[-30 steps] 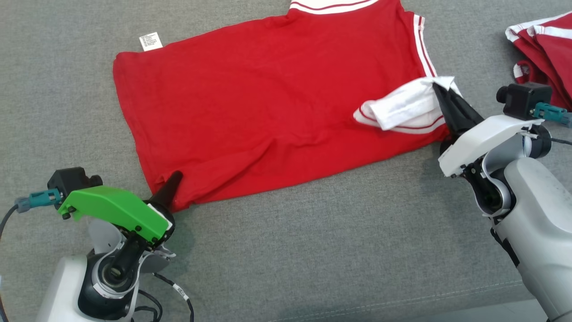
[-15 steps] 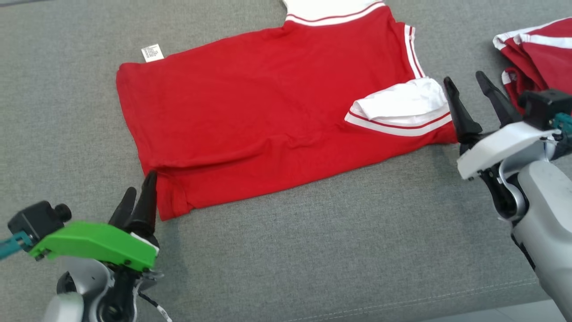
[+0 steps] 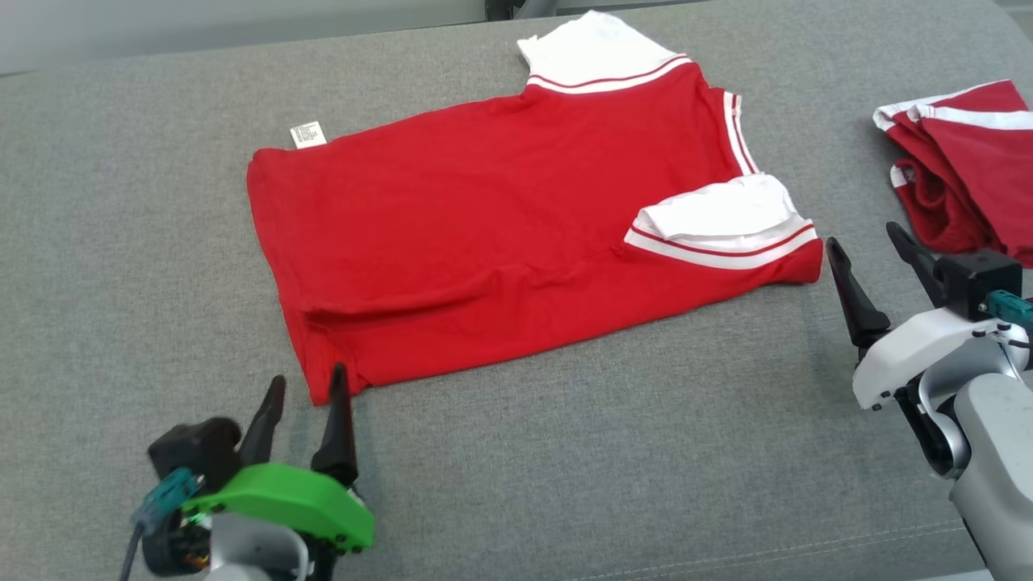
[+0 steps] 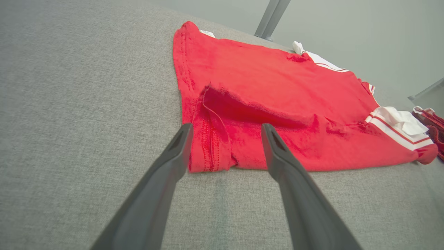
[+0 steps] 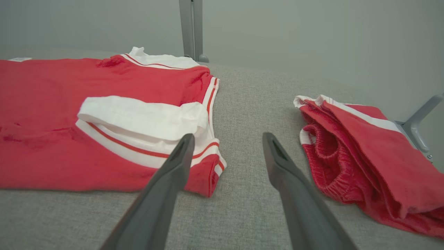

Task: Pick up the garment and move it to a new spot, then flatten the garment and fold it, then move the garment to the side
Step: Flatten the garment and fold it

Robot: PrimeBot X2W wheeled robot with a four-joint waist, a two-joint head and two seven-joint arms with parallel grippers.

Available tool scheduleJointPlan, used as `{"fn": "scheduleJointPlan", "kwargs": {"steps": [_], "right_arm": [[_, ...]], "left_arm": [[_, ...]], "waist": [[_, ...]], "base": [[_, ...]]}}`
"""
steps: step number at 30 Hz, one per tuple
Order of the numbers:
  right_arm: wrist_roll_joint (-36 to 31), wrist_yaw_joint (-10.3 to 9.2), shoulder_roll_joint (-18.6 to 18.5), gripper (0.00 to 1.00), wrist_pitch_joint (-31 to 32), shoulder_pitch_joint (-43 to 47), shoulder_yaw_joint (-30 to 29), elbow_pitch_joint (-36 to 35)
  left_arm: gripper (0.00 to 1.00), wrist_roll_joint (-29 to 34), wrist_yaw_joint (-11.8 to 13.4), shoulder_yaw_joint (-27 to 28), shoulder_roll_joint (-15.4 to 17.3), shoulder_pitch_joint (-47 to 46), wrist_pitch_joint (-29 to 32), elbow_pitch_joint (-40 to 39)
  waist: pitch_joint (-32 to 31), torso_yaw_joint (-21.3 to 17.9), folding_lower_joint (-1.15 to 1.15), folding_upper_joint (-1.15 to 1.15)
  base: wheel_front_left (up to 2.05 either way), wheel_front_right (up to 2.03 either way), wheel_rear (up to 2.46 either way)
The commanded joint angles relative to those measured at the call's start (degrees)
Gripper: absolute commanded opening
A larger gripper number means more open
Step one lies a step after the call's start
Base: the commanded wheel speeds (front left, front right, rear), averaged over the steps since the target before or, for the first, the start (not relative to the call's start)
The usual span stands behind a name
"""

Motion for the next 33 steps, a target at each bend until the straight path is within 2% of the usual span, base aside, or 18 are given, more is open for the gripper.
{"fn": "scheduleJointPlan", "kwargs": {"steps": [1, 8, 17, 19, 20, 21, 22, 26, 30, 33], "right_arm": [[-0.4, -0.04, 0.3, 1.0, 0.9, 0.0, -0.3, 0.3], [-2.0, -0.04, 1.2, 1.0, 6.2, -3.6, -0.6, 2.3], [1.9, -0.04, 1.8, 1.0, 10.8, -5.0, 2.3, 4.4], [4.5, -0.02, 1.6, 0.98, 12.6, -4.5, 4.1, 4.1], [5.8, -0.01, 1.3, 0.44, 13.0, -4.3, 4.4, 3.8], [7.1, -0.02, 1.1, 0.0, 13.3, -4.2, 4.7, 3.5], [8.5, -0.02, 0.9, 0.0, 13.7, -4.0, 5.4, 3.0], [13.2, -0.07, -0.8, 0.0, 14.2, -3.5, 6.2, 1.4], [17.0, -0.08, -2.8, 0.0, 14.5, -2.4, 6.3, -1.1], [19.9, -0.09, -5.3, 0.0, 15.6, -0.3, 6.2, -3.9]], "left_arm": [[1.0, 0.2, -0.1, -0.3, -0.8, -2.0, 0.2, 1.1], [1.0, -0.6, -1.3, -2.0, -3.7, -8.8, 2.3, 9.4], [1.0, -1.3, -2.2, -3.3, -2.7, -10.5, 5.8, 15.7], [1.0, -2.2, -2.6, -3.3, -2.9, -10.3, 6.8, 16.7], [0.56, -2.7, -2.9, -3.2, -3.0, -10.3, 7.0, 17.0], [0.04, -3.2, -3.3, -3.2, -3.0, -10.3, 7.3, 17.4], [0.0, -3.7, -3.8, -3.3, -3.0, -10.3, 7.7, 17.7], [0.0, -4.7, -5.8, -3.3, -1.6, -9.9, 9.0, 18.2], [0.0, -6.4, -7.1, -1.8, 1.8, -8.0, 10.5, 15.3], [0.0, -8.4, -8.0, -0.5, 4.6, -5.7, 12.8, 10.3]], "waist": [[1.4, 0.8, 0.0, 0.29], [6.0, 2.2, 0.0, 0.29], [7.5, 2.7, 0.0, 0.29], [7.4, 2.7, 0.0, 0.29], [7.4, 2.6, 0.0, 0.29], [7.3, 2.5, 0.0, 0.29], [7.1, 2.5, 0.0, 0.29], [6.1, 1.8, 0.0, 0.29], [4.3, 1.0, 0.0, 0.29], [2.8, 0.6, 0.0, 0.29]], "base": [[0.0, 0.0, 0.0], [0.0, 0.0, 0.0], [0.0, 0.0, 0.0], [0.0, 0.0, 0.0], [0.0, 0.0, 0.0], [0.0, 0.0, 0.0], [0.0, 0.0, 0.0], [0.0, 0.0, 0.0], [0.0, 0.0, 0.0], [0.0, 0.0, 0.0]]}}
